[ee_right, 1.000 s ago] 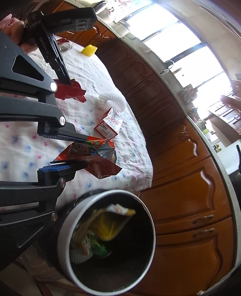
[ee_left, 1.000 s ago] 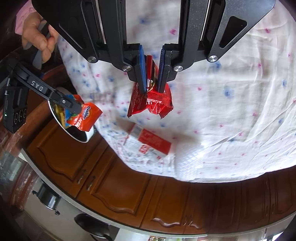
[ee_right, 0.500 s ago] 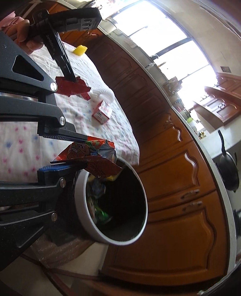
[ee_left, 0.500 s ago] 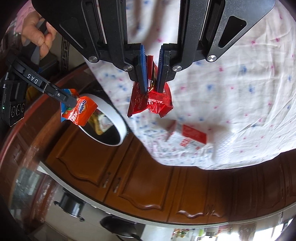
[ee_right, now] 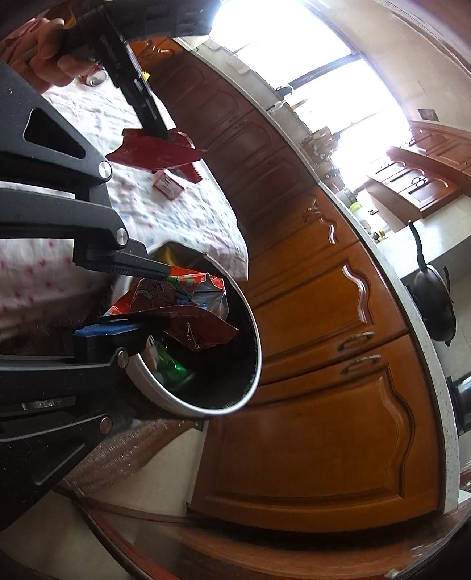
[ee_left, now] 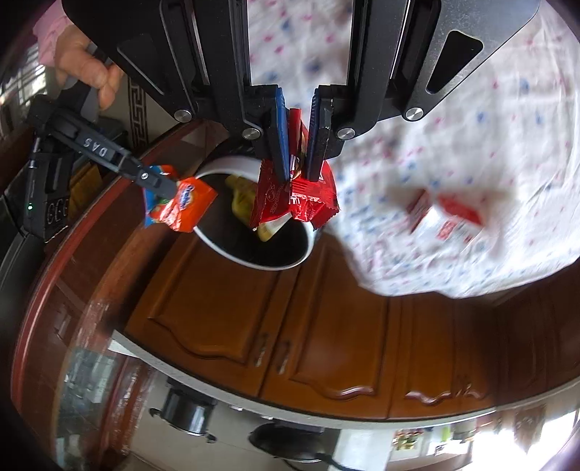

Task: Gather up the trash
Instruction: 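Carry both packets over the bin and open both tools to drop them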

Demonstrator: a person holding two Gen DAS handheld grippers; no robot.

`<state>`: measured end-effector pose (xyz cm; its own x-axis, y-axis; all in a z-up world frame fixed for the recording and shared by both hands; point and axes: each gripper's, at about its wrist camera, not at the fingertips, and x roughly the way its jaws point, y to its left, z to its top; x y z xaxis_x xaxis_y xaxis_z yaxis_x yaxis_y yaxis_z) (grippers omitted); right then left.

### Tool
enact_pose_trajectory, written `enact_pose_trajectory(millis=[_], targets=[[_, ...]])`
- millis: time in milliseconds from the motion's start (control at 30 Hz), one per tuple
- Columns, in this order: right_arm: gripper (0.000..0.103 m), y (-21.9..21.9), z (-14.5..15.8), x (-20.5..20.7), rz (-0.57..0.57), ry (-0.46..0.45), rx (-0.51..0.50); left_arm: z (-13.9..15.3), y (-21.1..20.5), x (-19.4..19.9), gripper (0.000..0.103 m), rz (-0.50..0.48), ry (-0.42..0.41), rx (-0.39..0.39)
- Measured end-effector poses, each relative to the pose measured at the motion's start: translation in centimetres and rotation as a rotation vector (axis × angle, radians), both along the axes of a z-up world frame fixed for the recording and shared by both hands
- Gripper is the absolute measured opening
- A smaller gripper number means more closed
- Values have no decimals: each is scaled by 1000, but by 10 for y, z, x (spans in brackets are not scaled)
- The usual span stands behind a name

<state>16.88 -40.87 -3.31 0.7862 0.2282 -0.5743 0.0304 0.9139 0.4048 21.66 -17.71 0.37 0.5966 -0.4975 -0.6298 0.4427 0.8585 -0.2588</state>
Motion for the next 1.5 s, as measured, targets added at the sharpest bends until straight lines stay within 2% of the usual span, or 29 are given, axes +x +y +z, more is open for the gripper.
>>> enact_pose_trajectory(millis=[333,667,933,1133,1267,1400,1467,1500], targets=[[22,-21,-2,17,-25,36,-22,15,-62,24,9,-102,-38,35],[23,-27,-2,36,-11,56,-39,13,-100,65,9,-133,-3,71],[23,-28,-16,47,-1,89,-44,8,-82,72,8,-90,25,26],[23,-30,-18,59,3,110,-60,2,-90,78,8,-99,34,48],[27,-33,-21,64,5,127,-67,-3,-104,85,9,-114,48,65],[40,-37,-24,66,4,134,-54,-7,-114,93,21,-119,67,83],[46,-37,-25,67,6,133,-44,-8,-116,95,34,-118,72,88],[47,-37,-25,67,7,133,-44,-9,-116,96,36,-114,75,88]])
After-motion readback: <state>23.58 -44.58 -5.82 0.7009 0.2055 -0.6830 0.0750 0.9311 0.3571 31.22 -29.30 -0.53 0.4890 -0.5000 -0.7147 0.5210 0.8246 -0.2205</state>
